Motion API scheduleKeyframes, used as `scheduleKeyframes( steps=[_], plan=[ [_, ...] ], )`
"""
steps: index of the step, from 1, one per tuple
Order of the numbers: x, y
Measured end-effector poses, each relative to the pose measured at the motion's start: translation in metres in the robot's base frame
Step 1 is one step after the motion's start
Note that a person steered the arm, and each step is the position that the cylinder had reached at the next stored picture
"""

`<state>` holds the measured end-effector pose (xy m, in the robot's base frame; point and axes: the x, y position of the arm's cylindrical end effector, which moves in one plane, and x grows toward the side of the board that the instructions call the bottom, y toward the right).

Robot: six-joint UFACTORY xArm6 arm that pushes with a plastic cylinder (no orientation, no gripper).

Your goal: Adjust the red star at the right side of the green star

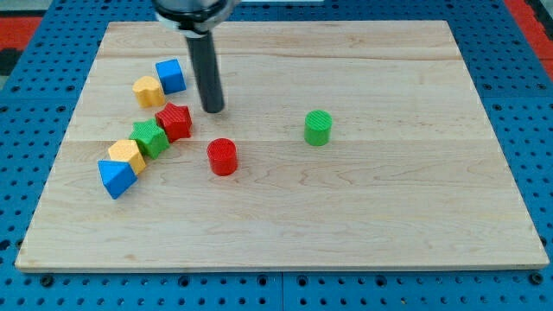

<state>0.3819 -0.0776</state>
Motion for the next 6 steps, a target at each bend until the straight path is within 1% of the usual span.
scheduleKeyframes(
  steps=[1,2,3,4,6],
  plan=[
    [-0.009,-0.003],
    [-0.027,-0.042],
    [-0.011,-0.074],
    [0.008,-0.069],
    [0.012,-0.072]
  ],
)
